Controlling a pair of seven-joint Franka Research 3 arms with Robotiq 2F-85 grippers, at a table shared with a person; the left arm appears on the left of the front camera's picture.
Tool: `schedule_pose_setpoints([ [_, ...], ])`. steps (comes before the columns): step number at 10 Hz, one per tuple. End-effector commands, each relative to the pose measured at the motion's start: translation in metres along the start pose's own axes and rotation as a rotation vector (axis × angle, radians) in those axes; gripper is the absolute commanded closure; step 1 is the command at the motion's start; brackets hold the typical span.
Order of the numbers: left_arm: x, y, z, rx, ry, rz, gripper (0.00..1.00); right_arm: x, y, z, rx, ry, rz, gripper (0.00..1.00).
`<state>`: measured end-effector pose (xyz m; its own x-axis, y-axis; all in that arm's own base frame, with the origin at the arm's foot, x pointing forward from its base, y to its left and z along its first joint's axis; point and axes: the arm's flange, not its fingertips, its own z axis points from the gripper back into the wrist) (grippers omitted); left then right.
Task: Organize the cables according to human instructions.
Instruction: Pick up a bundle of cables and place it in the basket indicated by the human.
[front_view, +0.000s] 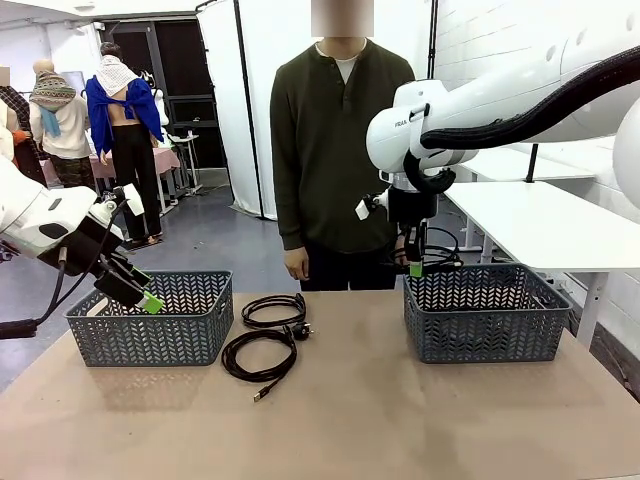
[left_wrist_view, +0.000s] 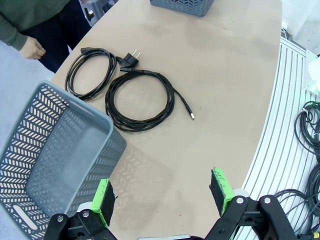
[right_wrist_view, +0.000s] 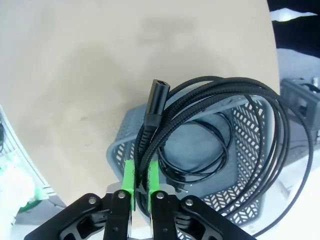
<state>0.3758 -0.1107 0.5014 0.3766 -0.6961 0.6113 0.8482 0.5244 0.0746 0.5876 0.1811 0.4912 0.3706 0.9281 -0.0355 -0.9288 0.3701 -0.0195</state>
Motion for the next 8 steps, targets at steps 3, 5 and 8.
schedule_pose_setpoints([
  [3, -0.004, 0.003, -0.001, -0.016, -0.013, -0.013, 0.00, -0.034, -0.003, 0.003, 0.011, -0.046, 0.032, 1.00],
  [5, -0.004, 0.003, -0.001, -0.016, -0.013, -0.013, 0.00, -0.062, -0.003, 0.006, 0.022, -0.071, 0.050, 1.00],
  [8, -0.004, 0.003, -0.001, -0.016, -0.013, -0.013, 0.00, -0.099, -0.007, 0.002, -0.039, -0.111, 0.119, 1.00],
])
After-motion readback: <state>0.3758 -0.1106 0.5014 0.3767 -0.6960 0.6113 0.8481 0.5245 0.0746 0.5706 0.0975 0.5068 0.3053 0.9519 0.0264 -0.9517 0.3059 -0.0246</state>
